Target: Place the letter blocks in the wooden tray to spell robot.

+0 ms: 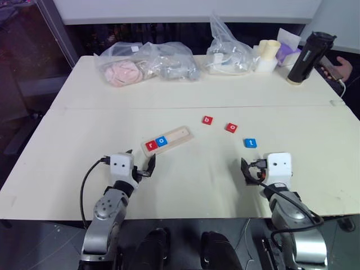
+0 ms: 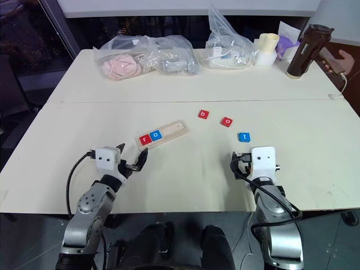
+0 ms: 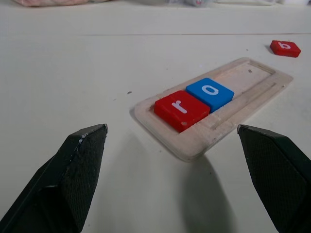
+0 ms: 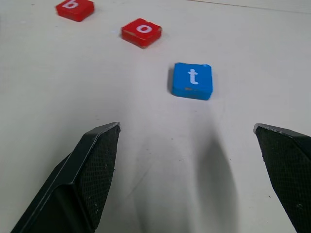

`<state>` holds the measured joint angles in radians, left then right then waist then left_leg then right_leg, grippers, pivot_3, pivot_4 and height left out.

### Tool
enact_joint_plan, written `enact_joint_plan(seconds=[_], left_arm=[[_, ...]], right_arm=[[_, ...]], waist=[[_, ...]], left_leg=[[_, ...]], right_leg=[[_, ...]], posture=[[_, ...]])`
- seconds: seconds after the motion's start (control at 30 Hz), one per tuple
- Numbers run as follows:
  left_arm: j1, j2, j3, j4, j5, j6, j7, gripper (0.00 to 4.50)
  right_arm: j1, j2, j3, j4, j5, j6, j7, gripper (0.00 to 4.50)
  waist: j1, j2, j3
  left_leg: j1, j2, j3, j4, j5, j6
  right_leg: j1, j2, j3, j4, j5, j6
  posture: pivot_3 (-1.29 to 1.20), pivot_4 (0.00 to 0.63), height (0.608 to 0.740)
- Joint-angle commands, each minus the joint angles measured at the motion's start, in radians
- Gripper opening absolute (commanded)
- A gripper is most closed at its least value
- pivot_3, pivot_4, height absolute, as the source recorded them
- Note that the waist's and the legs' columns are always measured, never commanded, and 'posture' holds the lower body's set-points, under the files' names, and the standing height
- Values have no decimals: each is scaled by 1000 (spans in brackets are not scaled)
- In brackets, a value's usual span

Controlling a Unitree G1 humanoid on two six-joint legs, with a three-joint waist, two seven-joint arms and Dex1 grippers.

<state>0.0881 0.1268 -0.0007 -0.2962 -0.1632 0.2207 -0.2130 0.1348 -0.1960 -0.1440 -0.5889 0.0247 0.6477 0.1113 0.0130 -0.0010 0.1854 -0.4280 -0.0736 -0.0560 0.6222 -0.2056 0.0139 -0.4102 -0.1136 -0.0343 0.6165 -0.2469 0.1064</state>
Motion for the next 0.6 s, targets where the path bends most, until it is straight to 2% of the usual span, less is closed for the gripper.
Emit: enact_joint_plan(seconds=[0.03,0.6], left_arm=[[7,2,18,-39,-16,-47,-11,4500],[17,25,29,-70,-41,-16,-22,4500]], right_arm=[[10,-17,9,-52,0,-18,14,4452],[21,-20,31,-48,-4,-27,10,4452]], waist=[[0,0,0],[0,0,0]], left_leg=[[0,0,0,0,0,0],[0,0,0,0,0,0]], right_leg=[[0,0,0,0,0,0],[0,0,0,-1,0,-1]], posture=[[0,150,738],[0,150,738]])
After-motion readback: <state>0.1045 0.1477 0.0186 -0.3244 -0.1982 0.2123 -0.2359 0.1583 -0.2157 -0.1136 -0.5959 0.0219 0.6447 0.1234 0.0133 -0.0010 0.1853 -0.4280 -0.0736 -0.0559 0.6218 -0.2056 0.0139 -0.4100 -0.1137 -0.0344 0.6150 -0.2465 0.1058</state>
